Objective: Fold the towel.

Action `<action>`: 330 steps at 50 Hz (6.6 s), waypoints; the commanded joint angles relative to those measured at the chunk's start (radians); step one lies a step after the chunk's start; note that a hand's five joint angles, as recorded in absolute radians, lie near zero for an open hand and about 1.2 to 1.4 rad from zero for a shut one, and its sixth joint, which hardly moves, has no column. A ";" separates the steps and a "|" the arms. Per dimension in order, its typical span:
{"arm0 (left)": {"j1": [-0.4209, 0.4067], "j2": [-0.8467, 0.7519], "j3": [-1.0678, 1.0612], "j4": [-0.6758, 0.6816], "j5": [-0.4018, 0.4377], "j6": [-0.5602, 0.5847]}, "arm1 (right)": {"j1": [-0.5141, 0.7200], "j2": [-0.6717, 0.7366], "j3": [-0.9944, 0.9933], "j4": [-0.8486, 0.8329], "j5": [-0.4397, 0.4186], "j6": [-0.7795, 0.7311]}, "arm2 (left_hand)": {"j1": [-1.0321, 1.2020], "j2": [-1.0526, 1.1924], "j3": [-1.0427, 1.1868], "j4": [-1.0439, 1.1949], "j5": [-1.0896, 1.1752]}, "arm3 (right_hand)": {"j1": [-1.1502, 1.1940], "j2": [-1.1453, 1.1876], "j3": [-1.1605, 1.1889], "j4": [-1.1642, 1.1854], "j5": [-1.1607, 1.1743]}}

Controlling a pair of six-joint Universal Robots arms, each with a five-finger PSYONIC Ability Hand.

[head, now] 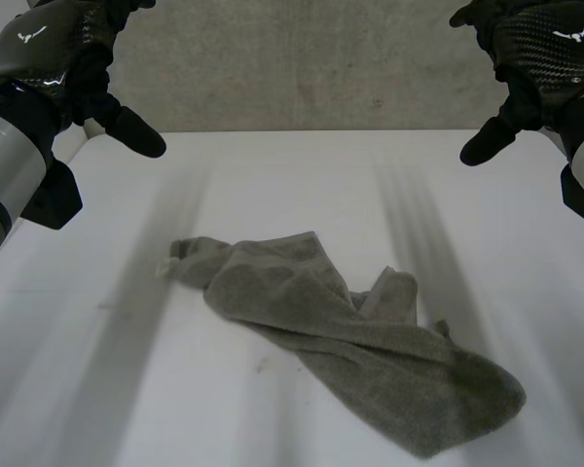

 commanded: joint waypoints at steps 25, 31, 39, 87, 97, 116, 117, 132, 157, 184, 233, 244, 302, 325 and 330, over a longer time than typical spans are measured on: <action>-0.083 -0.385 -0.038 -0.003 0.231 0.136 | 0.011 0.098 0.284 0.156 -0.045 -0.072 | 0.076 0.076 0.074 0.073 0.036 | 0.080 0.092 0.093 0.086 0.051; -0.123 -0.540 -0.045 0.005 0.234 0.302 | 0.009 0.143 0.430 0.032 -0.123 -0.023 | 0.073 0.073 0.071 0.070 0.033 | 0.274 0.286 0.287 0.279 0.244; -0.135 -0.653 -0.039 0.059 0.225 0.340 | 0.025 0.297 0.464 -0.084 -0.130 0.017 | 0.384 0.384 0.382 0.381 0.344 | 0.721 0.734 0.735 0.727 0.692; -0.150 -0.179 -0.538 0.206 -0.127 0.236 | 0.149 0.380 0.202 0.045 -0.239 -0.153 | 0.023 0.023 0.021 0.020 -0.017 | -0.006 0.006 0.007 0.000 -0.035; -0.178 -0.161 -0.382 0.212 -0.096 0.239 | 0.028 0.262 0.247 -0.024 -0.234 -0.056 | 0.047 0.046 0.045 0.043 0.006 | -0.006 0.006 0.007 0.000 -0.035; -0.155 -0.587 -0.012 0.041 0.097 0.610 | -0.078 0.275 0.423 -0.099 -0.248 -0.150 | 0.270 0.269 0.268 0.266 0.229 | -0.006 0.006 0.007 0.000 -0.035; -0.155 -0.614 0.014 0.022 0.091 0.630 | -0.078 0.275 0.423 -0.099 -0.248 -0.150 | 0.273 0.272 0.271 0.269 0.232 | -0.006 0.006 0.007 0.000 -0.035; -0.150 -0.693 0.074 -0.010 0.022 0.644 | -0.078 0.316 0.418 -0.102 -0.248 -0.153 | 0.493 0.492 0.491 0.490 0.453 | -0.006 0.006 0.007 0.000 -0.035; -0.147 -0.656 0.079 -0.013 -0.007 0.645 | -0.089 0.337 0.415 -0.130 -0.245 -0.153 | 1.232 1.232 1.230 1.229 1.192 | -0.006 0.006 0.007 0.000 -0.035; -0.146 -0.026 -0.116 -0.012 -0.056 0.622 | -0.112 0.336 0.270 0.096 -0.421 0.036 | 1.232 1.232 1.230 1.229 1.192 | -0.006 0.006 0.007 0.000 -0.035; -0.083 -0.602 -0.136 0.068 0.288 0.616 | -0.144 0.390 0.383 -0.044 -0.352 -0.053 | 0.193 0.193 0.191 0.190 0.153 | -0.006 0.006 0.007 0.000 -0.035; -0.081 -0.589 -0.139 0.070 0.286 0.616 | -0.141 0.400 0.385 -0.045 -0.352 -0.055 | 0.800 0.800 0.798 0.797 0.760 | -0.006 0.006 0.007 0.000 -0.035; -0.087 -0.219 -0.225 0.062 0.073 0.619 | -0.121 0.359 0.346 -0.021 -0.340 -0.020 | 1.232 1.232 1.230 1.229 1.192 | -0.006 0.006 0.007 0.000 -0.035; -0.084 0.033 -0.351 0.062 0.054 0.621 | 0.060 0.611 0.099 -0.068 -0.337 0.149 | 1.232 1.232 1.230 1.229 1.192 | 0.116 0.128 0.129 0.121 0.086; -0.075 0.031 -0.349 0.066 0.057 0.619 | 0.063 0.626 0.080 -0.113 -0.325 0.151 | 1.232 1.232 1.230 1.229 1.192 | 1.046 1.058 1.059 1.051 1.016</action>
